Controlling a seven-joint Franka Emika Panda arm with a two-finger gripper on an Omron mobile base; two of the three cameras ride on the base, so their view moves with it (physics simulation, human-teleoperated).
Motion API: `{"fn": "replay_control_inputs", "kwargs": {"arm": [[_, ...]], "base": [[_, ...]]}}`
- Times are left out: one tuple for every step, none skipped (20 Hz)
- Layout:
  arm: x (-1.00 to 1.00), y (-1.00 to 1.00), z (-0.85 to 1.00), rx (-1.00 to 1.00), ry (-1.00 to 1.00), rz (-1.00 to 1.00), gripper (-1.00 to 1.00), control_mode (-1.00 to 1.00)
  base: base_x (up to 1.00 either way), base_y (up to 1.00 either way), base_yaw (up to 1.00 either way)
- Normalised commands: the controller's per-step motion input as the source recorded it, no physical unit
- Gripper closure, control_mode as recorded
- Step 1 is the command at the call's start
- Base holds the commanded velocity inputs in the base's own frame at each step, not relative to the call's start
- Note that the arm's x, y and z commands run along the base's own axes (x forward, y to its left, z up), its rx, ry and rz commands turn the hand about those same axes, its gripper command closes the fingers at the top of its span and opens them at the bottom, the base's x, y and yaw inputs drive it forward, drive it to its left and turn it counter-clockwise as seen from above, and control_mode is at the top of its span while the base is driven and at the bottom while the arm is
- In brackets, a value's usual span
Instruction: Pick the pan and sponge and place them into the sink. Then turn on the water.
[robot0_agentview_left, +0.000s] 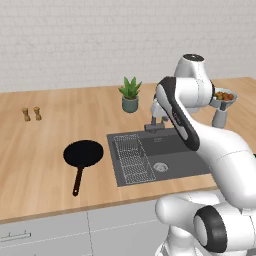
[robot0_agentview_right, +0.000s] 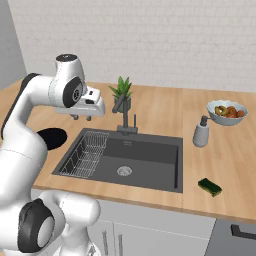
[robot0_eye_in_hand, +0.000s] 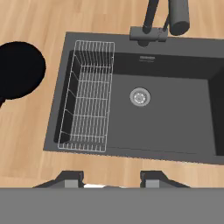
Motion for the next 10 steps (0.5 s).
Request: {"fn": "replay_control_inputs", "kwargs": {"arm": [[-0.09,0.0,0.0,0.0,-0.04,0.0,-1.0,-1.0],[-0.09,0.0,0.0,0.0,0.0,0.0,-1.0,-1.0],[-0.08,0.0,0.0,0.0,0.0,0.0,-1.0,-1.0],[0.0,0.22,-0.14,0.0,0.0,0.0,-1.0,-1.0],[-0.19,0.38,-0.26,0.0,0.02,-0.05,-1.0,-1.0],[-0.19,0.42,-0.31,0.0,0.03,-0.05,-1.0,-1.0],[-0.22,0.45,-0.31,0.0,0.01,-0.03,-1.0,-1.0],[-0.23,0.48,-0.36,0.0,0.04,-0.01,-1.0,-1.0],[-0.25,0.51,-0.39,0.0,0.05,0.0,-1.0,-1.0],[-0.3,0.48,-0.38,0.0,0.05,0.0,-1.0,-1.0]], "base": [[0.0,0.0,0.0],[0.0,0.0,0.0],[0.0,0.0,0.0],[0.0,0.0,0.0],[0.0,0.0,0.0],[0.0,0.0,0.0],[0.0,0.0,0.0],[0.0,0.0,0.0],[0.0,0.0,0.0],[0.0,0.0,0.0]]}}
